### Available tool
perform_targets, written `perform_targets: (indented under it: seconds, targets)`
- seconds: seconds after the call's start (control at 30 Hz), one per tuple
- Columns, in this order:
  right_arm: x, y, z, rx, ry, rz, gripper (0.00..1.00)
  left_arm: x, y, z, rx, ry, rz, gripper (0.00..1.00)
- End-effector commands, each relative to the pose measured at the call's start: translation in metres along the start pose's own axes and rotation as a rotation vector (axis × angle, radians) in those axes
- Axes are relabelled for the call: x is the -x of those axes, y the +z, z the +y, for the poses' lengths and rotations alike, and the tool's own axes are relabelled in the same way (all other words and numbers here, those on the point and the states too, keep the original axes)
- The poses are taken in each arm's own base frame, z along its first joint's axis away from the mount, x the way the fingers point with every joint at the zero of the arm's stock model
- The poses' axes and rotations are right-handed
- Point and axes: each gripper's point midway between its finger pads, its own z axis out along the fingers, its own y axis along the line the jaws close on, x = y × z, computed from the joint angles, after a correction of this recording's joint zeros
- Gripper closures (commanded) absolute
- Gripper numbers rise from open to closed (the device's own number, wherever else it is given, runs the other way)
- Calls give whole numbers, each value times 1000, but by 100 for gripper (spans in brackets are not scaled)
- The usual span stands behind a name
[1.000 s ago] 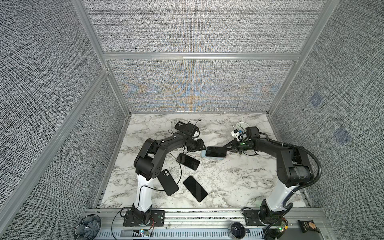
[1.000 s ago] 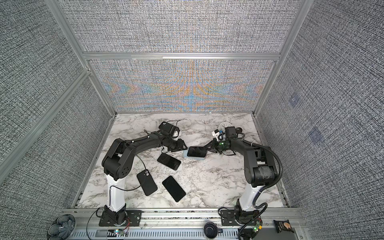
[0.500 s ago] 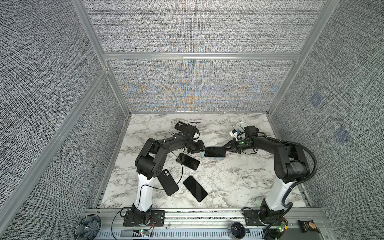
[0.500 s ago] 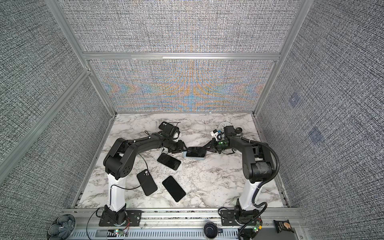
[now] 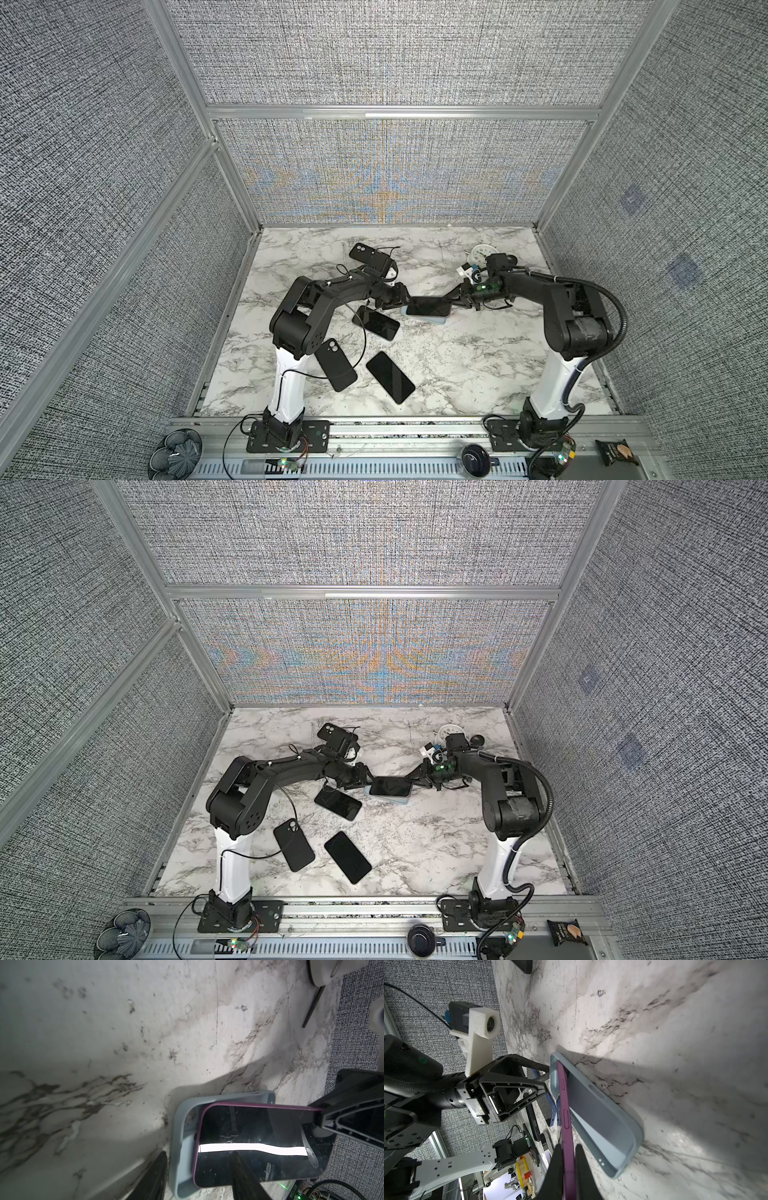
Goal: Put the phone into the phone case
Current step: 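Lower the pink-framed phone into the light-blue case with the right gripper, then press the phone into the case with the right gripper while the left holds it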
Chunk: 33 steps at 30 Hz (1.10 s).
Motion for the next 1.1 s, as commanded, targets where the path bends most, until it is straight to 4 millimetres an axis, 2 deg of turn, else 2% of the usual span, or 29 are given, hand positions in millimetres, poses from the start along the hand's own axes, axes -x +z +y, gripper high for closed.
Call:
perform_targets:
  seconds: [0.0, 0.37, 0.6, 0.9, 1.07]
  targets:
    - [-5, 2, -29, -147, 54, 0, 86, 0, -3, -3, -12, 0, -9, 49]
    - [-2, 11, -37, -206, 30, 1, 77, -4, -4, -2, -17, -10, -10, 50]
    - [-1, 13, -36, -220, 8, -9, 76, -5, -3, -2, -24, -17, -10, 50]
    - [3, 12, -30, -223, -34, -28, 77, -11, -4, 5, 14, -13, 12, 59]
    - [0, 20, -30, -223, -60, 8, 79, -11, -3, 7, 25, -11, 21, 62]
